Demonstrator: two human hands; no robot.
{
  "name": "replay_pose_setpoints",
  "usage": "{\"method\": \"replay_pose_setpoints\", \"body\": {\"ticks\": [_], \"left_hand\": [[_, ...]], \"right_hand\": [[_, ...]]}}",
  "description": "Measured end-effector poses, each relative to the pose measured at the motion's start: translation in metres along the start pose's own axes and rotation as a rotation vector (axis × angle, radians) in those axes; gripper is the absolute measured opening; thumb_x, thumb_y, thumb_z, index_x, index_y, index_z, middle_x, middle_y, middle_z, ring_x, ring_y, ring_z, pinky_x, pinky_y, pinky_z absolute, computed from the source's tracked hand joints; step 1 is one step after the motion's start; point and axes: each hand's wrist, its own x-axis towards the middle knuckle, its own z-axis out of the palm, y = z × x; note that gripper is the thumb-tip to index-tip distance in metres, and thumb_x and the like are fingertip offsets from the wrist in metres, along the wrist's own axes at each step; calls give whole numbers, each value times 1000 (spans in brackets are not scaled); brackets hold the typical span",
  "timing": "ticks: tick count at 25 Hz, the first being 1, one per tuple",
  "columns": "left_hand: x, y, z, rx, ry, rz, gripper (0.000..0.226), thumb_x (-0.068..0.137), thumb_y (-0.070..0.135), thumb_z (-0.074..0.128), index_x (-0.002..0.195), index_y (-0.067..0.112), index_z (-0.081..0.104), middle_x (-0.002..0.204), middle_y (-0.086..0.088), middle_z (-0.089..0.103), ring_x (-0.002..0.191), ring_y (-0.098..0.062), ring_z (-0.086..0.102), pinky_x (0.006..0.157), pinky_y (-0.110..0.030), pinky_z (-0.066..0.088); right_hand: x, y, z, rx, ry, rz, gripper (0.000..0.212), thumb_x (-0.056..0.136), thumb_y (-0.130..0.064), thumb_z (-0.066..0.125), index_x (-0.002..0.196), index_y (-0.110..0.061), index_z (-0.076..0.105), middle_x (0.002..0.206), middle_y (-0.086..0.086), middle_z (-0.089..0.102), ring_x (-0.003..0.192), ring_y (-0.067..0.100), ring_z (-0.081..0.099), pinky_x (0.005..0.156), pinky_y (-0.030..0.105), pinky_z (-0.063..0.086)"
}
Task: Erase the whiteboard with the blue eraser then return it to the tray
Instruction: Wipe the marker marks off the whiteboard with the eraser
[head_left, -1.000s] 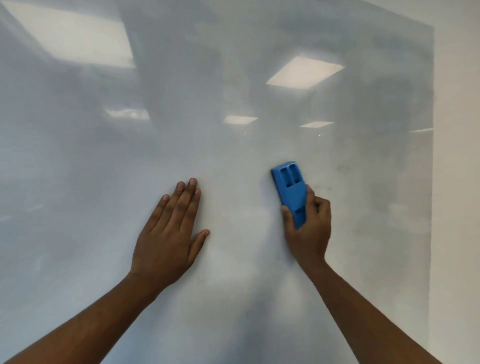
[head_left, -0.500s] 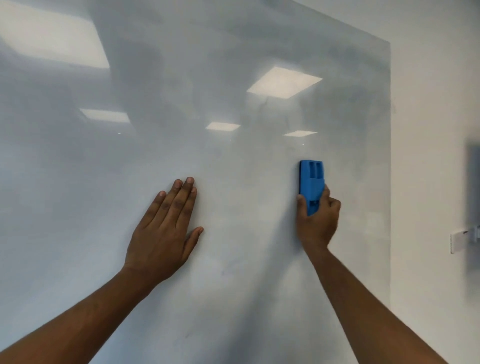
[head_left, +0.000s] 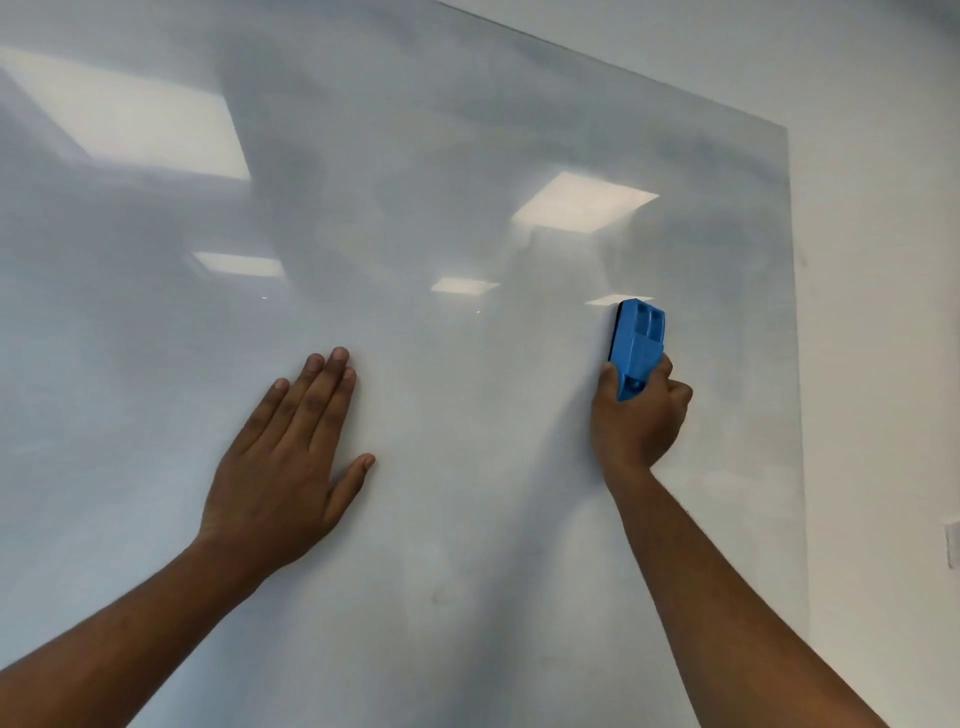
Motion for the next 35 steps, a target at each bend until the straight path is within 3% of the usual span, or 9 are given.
{"method": "replay_pose_setpoints", "body": {"ticks": [2, 6, 11, 16, 18, 21, 27, 31, 35], "left_hand": [[15, -9, -5, 6, -2, -14, 83, 105, 54, 34, 169, 5, 17, 180, -9, 12, 166, -25, 15, 135, -40, 11], [25, -13, -6, 6, 14, -32, 83, 105, 54, 34, 169, 4, 18, 180, -10, 13, 166, -27, 16, 136, -41, 10], [26, -16, -4, 8, 30, -4, 81, 105, 52, 35, 169, 5, 21, 179, -8, 15, 166, -24, 18, 135, -42, 13], [27, -16, -4, 17, 51, 11, 80, 104, 50, 37, 167, 3, 25, 178, -10, 19, 165, -25, 20, 135, -41, 11], [24, -18, -3, 13, 48, 34, 78, 104, 49, 38, 167, 4, 26, 178, -9, 19, 165, -25, 20, 135, -41, 12], [20, -15, -3, 25, 50, 48, 76, 105, 46, 39, 166, 2, 28, 178, -10, 20, 165, -26, 22, 133, -45, 19], [24, -26, -19, 29, -19, 61, 76, 104, 51, 39, 165, 4, 33, 175, -11, 28, 161, -28, 30, 127, -43, 22], [16, -88, -40, 57, -42, -17, 79, 106, 55, 35, 169, 8, 23, 178, -6, 19, 164, -25, 21, 130, -44, 20], [-9, -164, -63, 80, -45, -124, 80, 106, 56, 31, 170, 10, 18, 179, -5, 15, 166, -23, 16, 134, -40, 13]], "right_hand": [[-15, -26, 15, 41, 25, -86, 69, 96, -42, 66, 153, -13, 42, 119, 13, 49, 109, 30, 55, 90, 41, 54], [-54, -25, 21, -49, -110, -734, 72, 94, -41, 69, 154, -11, 44, 113, 10, 53, 100, 20, 53, 74, 28, 48], [17, -64, 22, 16, 15, -102, 71, 96, -45, 67, 156, -17, 41, 116, 11, 49, 107, 32, 58, 83, 32, 47], [-34, -90, 50, -87, -78, -1086, 71, 94, -51, 62, 153, -14, 47, 110, 7, 54, 96, 20, 52, 71, 28, 47], [5, -98, 43, -99, -34, -900, 71, 95, -48, 65, 155, -15, 45, 114, 11, 56, 101, 24, 56, 76, 34, 51], [33, -124, 41, -7, 40, -147, 73, 97, -49, 61, 159, -18, 36, 122, 14, 50, 113, 32, 55, 89, 39, 50], [-62, -154, 71, -57, -66, -1038, 73, 96, -54, 59, 155, -14, 43, 112, 10, 56, 97, 22, 55, 69, 29, 50], [-49, -199, 77, 51, 19, -342, 76, 95, -50, 63, 158, -15, 38, 118, 11, 50, 108, 26, 51, 81, 41, 55], [-131, -245, 100, 57, 10, -578, 76, 95, -48, 63, 157, -11, 37, 119, 12, 49, 106, 27, 49, 72, 30, 43]]}}
